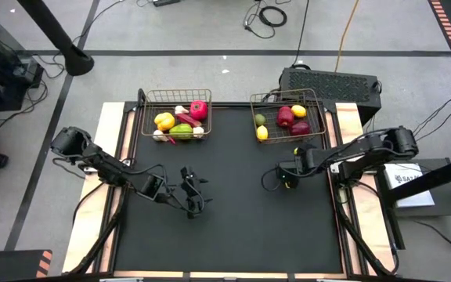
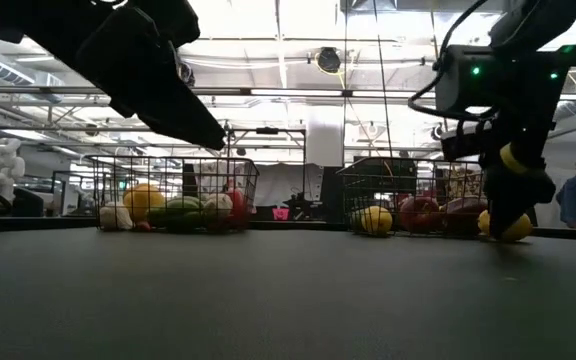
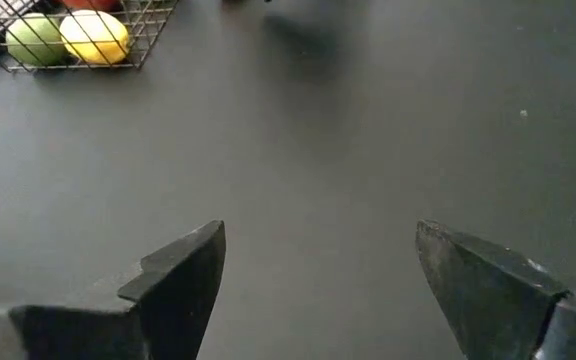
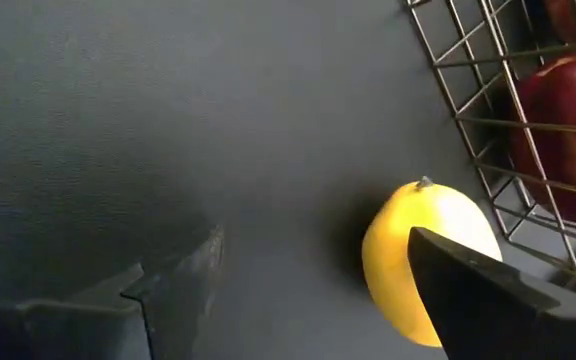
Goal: Sort produce into baskets
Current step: Put the yellow lemon into the right wire basket
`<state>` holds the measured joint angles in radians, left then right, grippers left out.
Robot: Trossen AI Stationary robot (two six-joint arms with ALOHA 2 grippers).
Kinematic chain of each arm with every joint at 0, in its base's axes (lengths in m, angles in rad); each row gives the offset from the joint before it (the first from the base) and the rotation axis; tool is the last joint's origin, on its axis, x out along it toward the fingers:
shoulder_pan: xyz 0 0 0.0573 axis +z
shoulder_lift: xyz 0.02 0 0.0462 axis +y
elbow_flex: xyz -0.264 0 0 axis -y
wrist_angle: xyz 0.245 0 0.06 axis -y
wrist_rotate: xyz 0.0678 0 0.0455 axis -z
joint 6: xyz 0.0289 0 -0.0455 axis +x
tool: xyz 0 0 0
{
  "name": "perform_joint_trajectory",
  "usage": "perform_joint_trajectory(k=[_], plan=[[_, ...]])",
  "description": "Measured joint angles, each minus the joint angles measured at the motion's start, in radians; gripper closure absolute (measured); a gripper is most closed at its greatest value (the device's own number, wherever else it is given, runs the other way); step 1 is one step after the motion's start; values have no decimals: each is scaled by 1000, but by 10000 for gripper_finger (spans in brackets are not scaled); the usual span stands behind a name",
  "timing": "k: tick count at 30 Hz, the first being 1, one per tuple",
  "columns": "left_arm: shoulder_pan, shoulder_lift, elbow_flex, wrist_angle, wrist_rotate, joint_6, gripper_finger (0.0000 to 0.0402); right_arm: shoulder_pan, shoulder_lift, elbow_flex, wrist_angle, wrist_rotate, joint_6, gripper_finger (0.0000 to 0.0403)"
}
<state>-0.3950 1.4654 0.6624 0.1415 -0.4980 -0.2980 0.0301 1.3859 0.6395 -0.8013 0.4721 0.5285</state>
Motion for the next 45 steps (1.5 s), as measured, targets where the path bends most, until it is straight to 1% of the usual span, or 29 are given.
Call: perform_joint_trajectory(k=[4,7,12,17,21,25,35,40,45], plan=[[0,0,0,-2,0,24,68,-4,-5,4,15,-22,6,94],[0,0,0,-2,0,26,68,10,-16,48,-39,-18,77,94],[0,0,0,9,0,43,68,32,-17,141,-253,105,217,94],[0,0,0,8,0,43,68,10,-17,139,-324,139,303,94],[0,0,0,8,-1,43,68,-18,-17,113,-318,139,290,94],[1,0,0,8,-1,44,68,-55,-17,81,-291,138,228,94],[10,0,0,8,-2,52,68,-97,-3,24,-130,128,114,94],[10,0,0,7,-4,52,68,-97,36,12,-118,119,124,94],[10,0,0,6,-4,52,68,-107,73,12,-113,68,128,94]])
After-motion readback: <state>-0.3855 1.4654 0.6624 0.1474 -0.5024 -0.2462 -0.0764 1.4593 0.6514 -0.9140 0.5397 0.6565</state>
